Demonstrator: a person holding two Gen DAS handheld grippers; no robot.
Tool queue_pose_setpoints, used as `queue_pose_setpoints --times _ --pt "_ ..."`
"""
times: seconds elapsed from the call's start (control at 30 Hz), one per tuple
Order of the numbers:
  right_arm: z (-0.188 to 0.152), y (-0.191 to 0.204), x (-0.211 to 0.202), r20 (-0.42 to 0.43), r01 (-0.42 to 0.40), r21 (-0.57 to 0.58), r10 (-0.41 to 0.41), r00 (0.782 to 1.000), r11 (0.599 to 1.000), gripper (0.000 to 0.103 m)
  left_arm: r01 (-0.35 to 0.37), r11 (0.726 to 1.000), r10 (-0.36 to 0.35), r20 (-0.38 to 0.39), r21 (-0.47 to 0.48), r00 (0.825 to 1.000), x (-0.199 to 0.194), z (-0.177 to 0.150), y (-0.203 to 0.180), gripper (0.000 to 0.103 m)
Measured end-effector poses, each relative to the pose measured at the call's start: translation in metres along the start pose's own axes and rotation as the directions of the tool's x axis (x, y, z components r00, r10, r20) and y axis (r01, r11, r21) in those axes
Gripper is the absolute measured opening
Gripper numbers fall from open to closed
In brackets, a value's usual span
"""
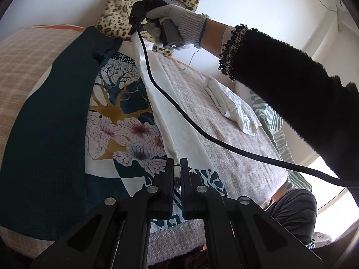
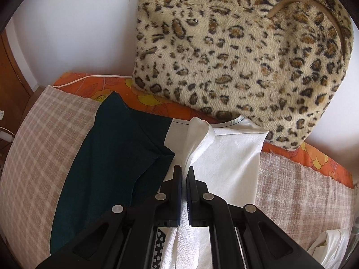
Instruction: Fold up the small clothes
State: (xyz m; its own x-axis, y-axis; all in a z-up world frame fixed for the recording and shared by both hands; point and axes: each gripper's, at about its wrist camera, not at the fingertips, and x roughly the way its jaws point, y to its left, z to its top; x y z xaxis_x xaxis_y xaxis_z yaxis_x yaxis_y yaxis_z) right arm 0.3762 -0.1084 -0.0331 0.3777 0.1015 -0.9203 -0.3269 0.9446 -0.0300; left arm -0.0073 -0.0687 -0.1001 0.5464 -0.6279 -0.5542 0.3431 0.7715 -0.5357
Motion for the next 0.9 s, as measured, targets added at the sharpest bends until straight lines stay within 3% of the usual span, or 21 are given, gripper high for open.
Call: queue_pose_setpoints --times 0.33,0.4,0.43,0.47,0.53,0.6,0.7,0.9 --pt "0.001 0.038 0.022 -0.024 -0.019 -0.024 0.018 1.000 1.000 0.002 -0.042 0.999 0.041 -0.016 -0.035 0.999 -0.006 -0.006 0.023 0.003" --pt "0.000 0.039 0.026 -0.037 -0.058 -0.025 0.057 0.998 0.998 0.009 -0.050 0.998 0.049 -0.027 -0.040 0.998 -0.005 -0.007 0.026 0.003" --pt "0.000 0.039 0.025 -0.044 -0.077 -0.021 0.076 0.996 0.997 0.029 -0.053 0.998 0.051 -0.043 -0.046 0.998 -0.004 -0.008 0.028 0.004" --pt "0.000 0.037 0.022 -0.030 -0.094 -0.012 0.094 0.995 0.995 0.037 -0.059 0.997 0.056 -0.062 -0.050 0.997 -0.003 -0.008 0.029 0.005" --pt "-0.004 0.030 0.004 0.017 -0.150 -0.009 0.151 0.988 0.989 0.040 -0.087 0.995 0.083 -0.085 -0.049 0.993 -0.004 -0.008 0.030 0.013" --pt "-0.013 0.016 -0.019 0.055 -0.199 0.014 0.198 0.979 0.980 0.040 -0.087 0.996 0.084 -0.086 -0.035 0.993 -0.010 -0.009 0.030 0.014" --pt "-0.039 -0.012 -0.054 0.105 -0.252 0.073 0.244 0.964 0.965 0.040 -0.086 0.996 0.086 -0.081 0.002 0.993 -0.025 -0.009 0.026 0.014" --pt "-0.141 -0.057 -0.103 0.084 -0.239 0.093 0.231 0.969 0.967 0.040 -0.116 0.990 0.118 -0.026 0.081 0.993 -0.068 0.003 0.028 0.026"
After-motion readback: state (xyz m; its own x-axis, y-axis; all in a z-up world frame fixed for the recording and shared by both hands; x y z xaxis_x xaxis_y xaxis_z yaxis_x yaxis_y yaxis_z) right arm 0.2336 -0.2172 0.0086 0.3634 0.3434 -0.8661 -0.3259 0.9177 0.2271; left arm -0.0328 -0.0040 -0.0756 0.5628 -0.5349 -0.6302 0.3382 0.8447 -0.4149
